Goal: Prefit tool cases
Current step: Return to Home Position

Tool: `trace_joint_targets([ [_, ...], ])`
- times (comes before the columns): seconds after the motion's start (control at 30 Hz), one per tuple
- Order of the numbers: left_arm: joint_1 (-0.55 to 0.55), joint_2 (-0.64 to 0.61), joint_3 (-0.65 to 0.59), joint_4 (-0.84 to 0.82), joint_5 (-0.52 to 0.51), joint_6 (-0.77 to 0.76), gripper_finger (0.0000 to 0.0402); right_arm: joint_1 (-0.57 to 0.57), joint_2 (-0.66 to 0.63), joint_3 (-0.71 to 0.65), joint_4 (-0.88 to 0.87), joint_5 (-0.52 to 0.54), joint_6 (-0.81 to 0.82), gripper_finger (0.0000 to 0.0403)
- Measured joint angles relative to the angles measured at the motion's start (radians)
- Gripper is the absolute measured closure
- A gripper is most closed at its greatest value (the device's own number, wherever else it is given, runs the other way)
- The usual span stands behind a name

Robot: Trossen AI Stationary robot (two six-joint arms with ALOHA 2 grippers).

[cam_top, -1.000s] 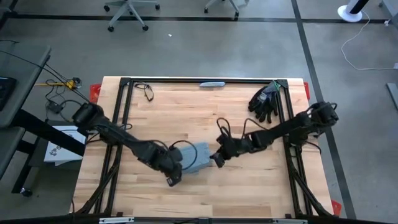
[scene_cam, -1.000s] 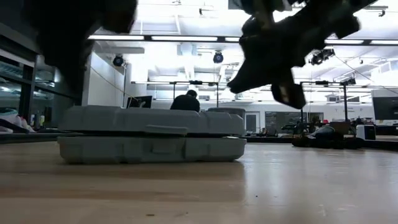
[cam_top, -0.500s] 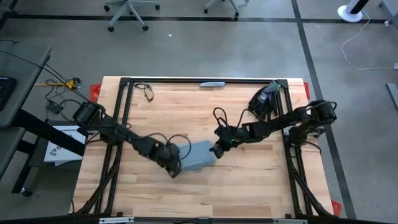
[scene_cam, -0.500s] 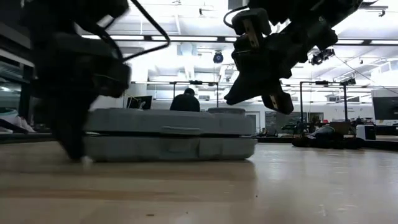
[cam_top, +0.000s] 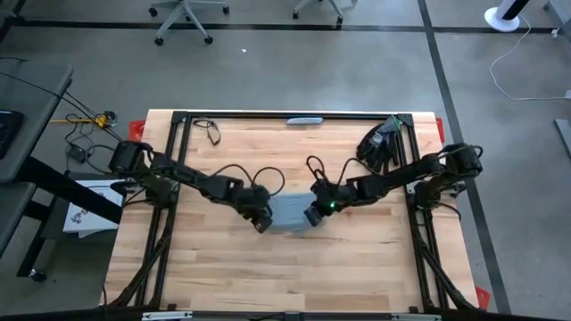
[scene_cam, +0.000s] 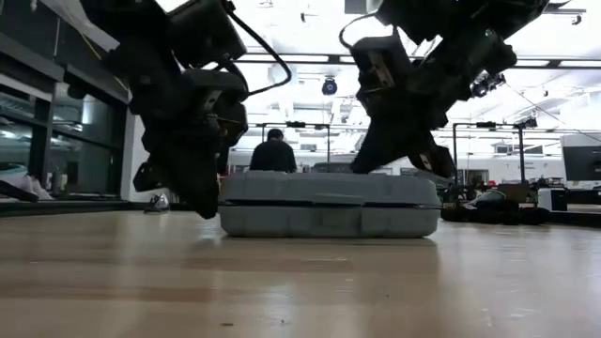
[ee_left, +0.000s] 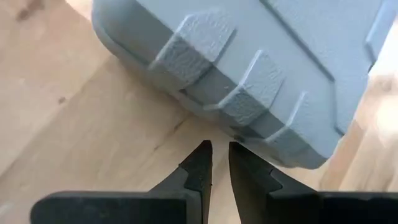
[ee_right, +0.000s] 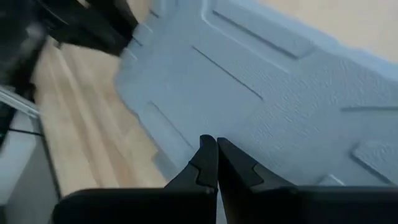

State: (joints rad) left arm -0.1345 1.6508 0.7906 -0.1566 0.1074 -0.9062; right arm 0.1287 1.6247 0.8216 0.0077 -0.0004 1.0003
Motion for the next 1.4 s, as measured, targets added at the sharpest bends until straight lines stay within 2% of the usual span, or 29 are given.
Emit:
trace_joint_targets([
  [0.07,-0.001,-0.015,-0.001,-0.004,0.026,0.0,0.0355,0.0,-0.036,-0.001,0.039,0.003,0.012,0.0403],
  [0.17,-0.021,-0.093,-0.001,0.0,0.015,0.001,0.0355,0.0,-0.126,0.0,0.081,0.005,-0.011,0.0403],
  [0.3,-0.039,-0.269,-0.011,-0.001,-0.1,-0.011,0.0355,0.0,-0.278,0.0,0.077,0.03,-0.053,0.0403],
  [0.4,-0.015,-0.419,-0.037,-0.006,-0.213,-0.021,0.0355,0.0,-0.4,0.0,0.041,0.098,-0.072,0.0403],
  [0.47,0.019,-0.511,-0.063,-0.005,-0.251,-0.009,0.0355,0.0,-0.479,0.0,-0.005,0.155,-0.097,0.0403],
  [0.6,0.124,-0.667,-0.14,0.006,-0.199,0.003,0.0355,-0.022,-0.626,-0.011,-0.127,0.205,-0.125,0.0403],
  [0.7,0.204,-0.754,-0.217,0.006,-0.104,-0.001,0.0355,-0.045,-0.743,-0.105,-0.104,0.2,-0.093,0.0403],
  [0.83,0.275,-0.855,-0.337,0.037,0.005,-0.05,0.0355,-0.059,-0.903,-0.319,0.07,0.199,0.032,0.0403],
  [1.03,0.305,-1.032,-0.485,0.082,0.019,-0.172,0.0355,-0.041,-1.053,-0.67,0.402,0.203,0.264,0.0402],
  [1.13,0.301,-1.108,-0.557,0.081,0.033,-0.248,0.0355,-0.021,-1.079,-0.804,0.545,0.257,0.348,0.0402],
  [1.23,0.279,-1.167,-0.636,0.111,0.029,-0.337,0.0355,-0.003,-1.09,-0.803,0.45,0.308,0.366,0.0402],
  [1.4,0.234,-1.237,-0.759,0.294,-0.059,-0.452,0.0355,-0.003,-1.088,-0.812,0.431,0.298,0.371,0.0402],
])
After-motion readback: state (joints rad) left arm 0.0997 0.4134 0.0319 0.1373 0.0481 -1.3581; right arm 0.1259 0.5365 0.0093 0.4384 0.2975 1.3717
